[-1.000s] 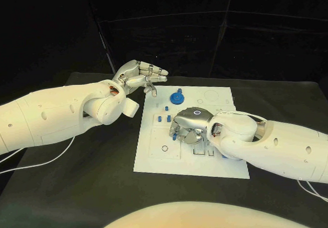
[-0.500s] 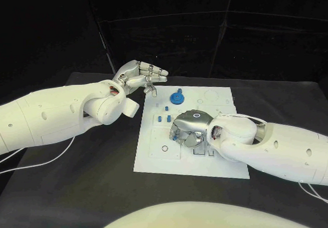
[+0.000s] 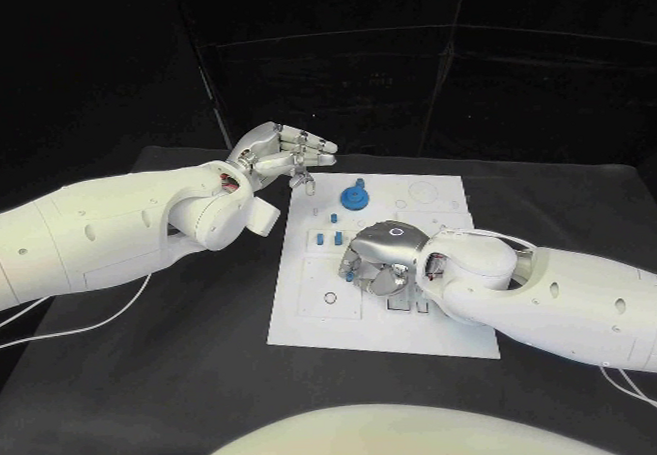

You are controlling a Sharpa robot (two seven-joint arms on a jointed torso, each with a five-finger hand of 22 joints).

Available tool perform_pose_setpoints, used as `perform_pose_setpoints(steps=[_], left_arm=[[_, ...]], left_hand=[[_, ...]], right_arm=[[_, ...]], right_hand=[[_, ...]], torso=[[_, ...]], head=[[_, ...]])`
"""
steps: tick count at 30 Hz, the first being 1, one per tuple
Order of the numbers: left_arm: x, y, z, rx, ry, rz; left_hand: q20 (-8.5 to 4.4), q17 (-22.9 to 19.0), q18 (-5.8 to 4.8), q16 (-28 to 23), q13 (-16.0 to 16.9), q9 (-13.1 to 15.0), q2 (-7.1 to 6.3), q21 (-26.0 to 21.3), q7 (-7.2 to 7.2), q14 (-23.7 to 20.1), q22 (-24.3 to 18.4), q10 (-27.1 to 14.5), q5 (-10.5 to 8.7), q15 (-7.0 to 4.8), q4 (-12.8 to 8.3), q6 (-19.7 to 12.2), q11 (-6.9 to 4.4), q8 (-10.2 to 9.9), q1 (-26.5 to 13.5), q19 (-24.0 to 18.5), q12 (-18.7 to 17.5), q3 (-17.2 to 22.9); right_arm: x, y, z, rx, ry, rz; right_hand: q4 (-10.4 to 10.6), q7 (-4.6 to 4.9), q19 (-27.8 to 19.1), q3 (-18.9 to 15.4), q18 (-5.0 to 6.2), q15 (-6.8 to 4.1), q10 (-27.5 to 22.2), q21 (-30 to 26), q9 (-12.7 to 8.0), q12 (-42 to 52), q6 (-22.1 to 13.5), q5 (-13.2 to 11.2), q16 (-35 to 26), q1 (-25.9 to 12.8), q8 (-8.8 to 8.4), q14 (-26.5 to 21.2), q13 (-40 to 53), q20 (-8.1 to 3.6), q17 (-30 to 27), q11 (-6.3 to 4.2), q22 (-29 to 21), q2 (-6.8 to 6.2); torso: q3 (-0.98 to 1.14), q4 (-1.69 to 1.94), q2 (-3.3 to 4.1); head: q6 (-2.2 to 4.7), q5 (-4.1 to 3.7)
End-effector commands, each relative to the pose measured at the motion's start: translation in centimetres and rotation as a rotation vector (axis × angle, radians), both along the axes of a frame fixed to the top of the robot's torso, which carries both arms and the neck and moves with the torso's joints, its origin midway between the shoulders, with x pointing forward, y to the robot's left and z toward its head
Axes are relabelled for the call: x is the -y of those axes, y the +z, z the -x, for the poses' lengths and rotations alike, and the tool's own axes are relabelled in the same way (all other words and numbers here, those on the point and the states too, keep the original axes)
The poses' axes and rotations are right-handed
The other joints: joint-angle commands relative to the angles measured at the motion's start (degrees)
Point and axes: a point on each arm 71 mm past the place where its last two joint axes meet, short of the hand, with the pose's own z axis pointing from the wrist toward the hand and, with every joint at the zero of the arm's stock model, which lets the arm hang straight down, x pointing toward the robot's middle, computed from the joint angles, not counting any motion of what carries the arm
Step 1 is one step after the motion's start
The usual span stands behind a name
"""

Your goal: Assemble the parts on the task board

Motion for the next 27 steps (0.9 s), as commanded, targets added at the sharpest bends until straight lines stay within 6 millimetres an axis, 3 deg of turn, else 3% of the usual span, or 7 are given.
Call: perform_pose_setpoints(steps=[1, 6, 17, 27], left_arm=[[0.1, 0.1, 0.0, -0.002, -0.013, 0.005], [0.2, 0.0, 0.0, -0.004, -0.016, 0.005], [0.2, 0.0, 0.0, -0.012, -0.021, 0.003], [0.1, -0.1, 0.1, -0.017, -0.023, 0.002]], left_hand=[[-0.03, 0.0, 0.60, -0.1, 0.1, -0.1, 0.19, -0.4, -0.07, -0.4, -0.1, -0.2, 0.30, -0.09, 0.2, -0.3, 0.02, -0.3, 0.2, -0.4, 0.2, 0.0], [-0.03, 0.0, 0.60, -0.1, 0.1, -0.1, 0.19, -0.4, -0.07, -0.4, -0.1, -0.2, 0.30, -0.09, 0.2, -0.3, 0.02, -0.3, 0.2, -0.4, 0.2, 0.0], [0.00, -0.1, 0.60, -0.1, 0.1, -0.1, 0.15, -0.4, -0.03, -0.4, -0.1, -0.3, 0.30, -0.06, 0.2, -0.3, 0.06, -0.4, 0.1, -0.4, 0.2, 0.0], [0.01, 0.0, 0.60, 0.0, 0.1, -0.1, 0.12, -0.4, -0.01, -0.4, -0.1, -0.4, 0.30, -0.05, 0.2, -0.4, 0.08, -0.4, 0.1, -0.4, 0.3, 0.0]], right_arm=[[0.1, -0.2, 0.0, -0.005, -0.003, -0.018], [0.1, 0.0, -0.1, 0.006, 0.000, -0.039], [0.5, 0.5, 0.1, 0.038, -0.003, -0.090], [2.4, 1.6, 0.8, 0.051, -0.040, -0.188]], right_hand=[[-0.1, 0.13, -0.8, -0.6, 1.10, 0.49, -2.7, -1.0, 0.0, -1.2, -1.6, 0.1, -0.9, -0.2, -0.08, 0.9, -0.3, 0.29, -1.3, 0.64, -1.6, -0.58], [-0.3, 0.02, -2.3, -1.4, 1.68, 0.72, -5.8, -2.9, 0.1, -1.6, -2.9, 0.0, -2.4, 0.4, 0.08, 0.2, -0.1, 0.66, -3.5, 0.89, -4.6, -0.87], [-0.4, 0.03, -2.3, -1.6, 1.71, 0.72, -6.1, -3.0, 0.2, -1.1, -2.8, 0.3, -2.3, 0.7, 0.27, 0.2, 0.0, 0.68, -3.4, 0.89, -4.7, -0.70], [-0.2, 0.15, -2.0, -1.9, 1.63, 0.69, -5.7, -2.7, 0.3, 0.0, -2.3, 1.1, -2.2, 0.7, 0.42, 0.4, 0.2, 0.68, -3.4, 0.86, -4.2, -0.49]], torso=[[-0.02, -0.04, 0.06], [-0.01, 0.01, 0.06], [0.02, -0.03, 0.05], [0.09, -0.18, 0.03]], head=[[0.05, -0.06], [-0.01, -0.05], [0.00, -0.13], [0.58, -0.75]])
